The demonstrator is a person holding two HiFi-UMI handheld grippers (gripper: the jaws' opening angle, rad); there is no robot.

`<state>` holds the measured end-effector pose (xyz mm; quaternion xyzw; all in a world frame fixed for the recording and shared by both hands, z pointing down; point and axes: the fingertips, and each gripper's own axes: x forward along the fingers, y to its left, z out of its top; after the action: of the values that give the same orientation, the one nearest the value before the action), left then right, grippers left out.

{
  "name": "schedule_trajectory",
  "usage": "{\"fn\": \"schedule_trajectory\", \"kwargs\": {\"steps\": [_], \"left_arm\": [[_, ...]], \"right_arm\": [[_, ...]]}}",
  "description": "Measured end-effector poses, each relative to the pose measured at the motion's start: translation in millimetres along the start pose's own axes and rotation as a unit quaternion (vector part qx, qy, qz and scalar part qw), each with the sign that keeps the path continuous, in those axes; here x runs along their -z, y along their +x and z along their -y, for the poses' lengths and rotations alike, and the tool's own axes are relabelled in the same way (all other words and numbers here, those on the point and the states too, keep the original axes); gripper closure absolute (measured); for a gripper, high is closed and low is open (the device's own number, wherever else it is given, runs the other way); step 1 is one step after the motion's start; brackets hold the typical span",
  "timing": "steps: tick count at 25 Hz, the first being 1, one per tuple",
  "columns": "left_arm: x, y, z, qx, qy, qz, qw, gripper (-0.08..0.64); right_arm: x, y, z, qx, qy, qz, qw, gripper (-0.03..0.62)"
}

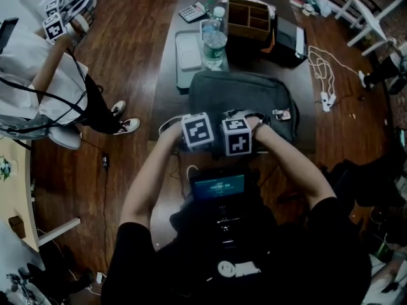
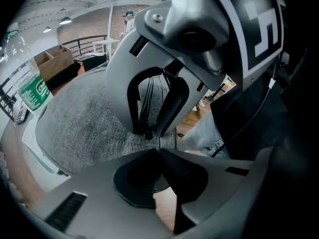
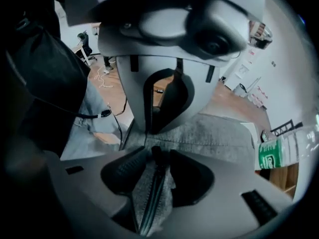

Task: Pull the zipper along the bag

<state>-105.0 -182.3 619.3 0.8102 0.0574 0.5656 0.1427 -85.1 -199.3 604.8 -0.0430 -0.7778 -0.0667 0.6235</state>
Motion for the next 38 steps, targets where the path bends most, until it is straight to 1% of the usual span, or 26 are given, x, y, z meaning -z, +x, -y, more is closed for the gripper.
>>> {"fn": "schedule_trajectory", "kwargs": {"steps": [3,4,6,7,10,13,16,17,20,21,24,25,27,29,31,34,36,38], "left_arm": [[9,-2,-4,-0.003,-0.002,-0.016,0.9999,0.535],[8,-2,-4,-0.003,0.000,-0.014,0.9999,0.535],[-2,-1,-1,0.004,0.009,0.013,0.9999,0.535],[-4,-1,0,0.004,0.009,0.018,0.9998,0.535],[-10,-1,3,0.000,0.014,0.030,0.9995,0.535],[-1,-3,4,-0.006,0.007,0.010,0.9999,0.535],[-6,-3,5,-0.004,0.013,0.025,0.9996,0.535],[-7,-4,6,-0.003,0.016,0.028,0.9995,0.535],[0,-7,4,-0.008,0.017,0.010,0.9998,0.535],[-3,-8,5,-0.009,0.021,0.012,0.9997,0.535],[-28,-11,7,-0.006,0.041,0.060,0.9973,0.535],[-35,-11,5,-0.009,0.045,0.068,0.9966,0.535],[-43,-8,6,-0.009,0.056,0.067,0.9962,0.535],[-45,1,12,0.004,0.061,0.053,0.9967,0.535],[-43,5,15,0.015,0.058,0.045,0.9972,0.535],[-35,-2,6,0.009,0.035,0.049,0.9981,0.535],[-29,-9,-1,0.000,0.022,0.046,0.9987,0.538],[-28,-15,-9,-0.017,0.023,0.045,0.9986,0.538]], "right_arm": [[-4,0,-2,0.004,-0.017,0.001,1.000,0.449],[-4,-1,-4,0.003,-0.018,0.001,1.000,0.467],[-4,-3,-6,0.002,-0.021,0.001,1.000,0.515],[-4,-5,-7,0.004,-0.021,0.002,1.000,0.536],[-3,-12,-8,0.006,-0.010,0.011,1.000,0.541],[-3,-21,-9,0.010,0.001,0.024,1.000,0.543],[-3,-30,-9,0.023,0.007,0.040,0.999,0.550],[-1,-32,-8,0.029,0.008,0.040,0.999,0.563],[9,-31,-6,0.044,0.019,0.040,0.998,0.570],[11,-32,-5,0.046,0.024,0.044,0.998,0.569],[12,-35,-4,0.048,0.032,0.050,0.997,0.572],[13,-36,-4,0.048,0.030,0.044,0.997,0.587],[16,-35,-7,0.049,0.023,0.031,0.998,0.588],[18,-32,-10,0.048,0.022,0.032,0.998,0.586],[16,-32,-8,0.054,0.027,0.043,0.997,0.584],[15,-33,-2,0.063,0.029,0.050,0.996,0.566],[15,-31,-2,0.061,0.024,0.047,0.997,0.563],[16,-29,-2,0.061,0.019,0.043,0.997,0.560]]}}
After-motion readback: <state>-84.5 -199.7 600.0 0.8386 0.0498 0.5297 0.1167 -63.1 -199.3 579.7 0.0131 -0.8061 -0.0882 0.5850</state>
